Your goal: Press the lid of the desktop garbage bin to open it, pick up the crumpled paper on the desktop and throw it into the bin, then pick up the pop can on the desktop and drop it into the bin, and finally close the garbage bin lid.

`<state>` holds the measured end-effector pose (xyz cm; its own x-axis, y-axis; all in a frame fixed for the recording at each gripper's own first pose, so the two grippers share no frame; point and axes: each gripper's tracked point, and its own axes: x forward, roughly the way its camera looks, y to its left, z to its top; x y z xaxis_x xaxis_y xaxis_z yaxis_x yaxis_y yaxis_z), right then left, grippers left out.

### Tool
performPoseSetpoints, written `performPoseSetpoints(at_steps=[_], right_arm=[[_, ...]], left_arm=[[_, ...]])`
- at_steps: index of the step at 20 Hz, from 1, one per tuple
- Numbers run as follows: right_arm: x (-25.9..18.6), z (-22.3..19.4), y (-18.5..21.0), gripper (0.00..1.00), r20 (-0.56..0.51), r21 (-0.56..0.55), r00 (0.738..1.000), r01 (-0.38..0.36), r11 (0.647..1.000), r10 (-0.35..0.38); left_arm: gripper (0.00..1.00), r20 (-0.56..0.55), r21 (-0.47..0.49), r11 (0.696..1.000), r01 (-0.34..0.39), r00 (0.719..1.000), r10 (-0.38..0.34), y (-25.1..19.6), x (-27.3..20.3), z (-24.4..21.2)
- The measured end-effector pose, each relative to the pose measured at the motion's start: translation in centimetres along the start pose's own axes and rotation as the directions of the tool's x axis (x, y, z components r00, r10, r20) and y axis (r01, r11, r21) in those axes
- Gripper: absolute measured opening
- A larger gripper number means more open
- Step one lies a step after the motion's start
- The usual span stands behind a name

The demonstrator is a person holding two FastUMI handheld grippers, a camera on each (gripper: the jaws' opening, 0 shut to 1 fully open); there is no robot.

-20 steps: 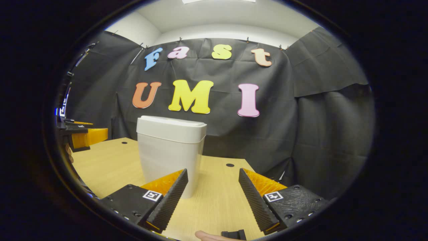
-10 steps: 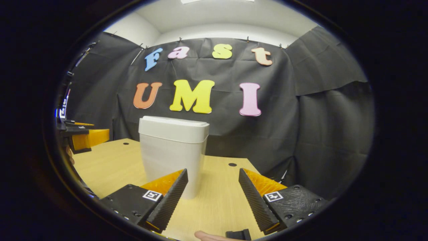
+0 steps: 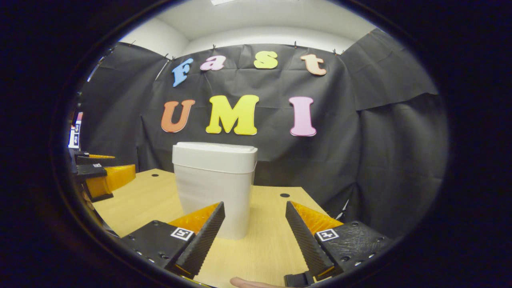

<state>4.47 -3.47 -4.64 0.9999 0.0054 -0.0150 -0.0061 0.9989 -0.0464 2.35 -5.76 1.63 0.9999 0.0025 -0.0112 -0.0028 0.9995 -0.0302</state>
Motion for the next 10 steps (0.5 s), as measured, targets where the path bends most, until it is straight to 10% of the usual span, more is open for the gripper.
performPoseSetpoints(at_steps=[10], right_arm=[[1.8,0.6,4.1,0.98,0.002,-0.049,1.000,-0.013,0.999,0.013]], left_arm=[[0.99,0.025,0.012,1.000,-0.014,1.000,0.013,0.8,-0.7,1.0]])
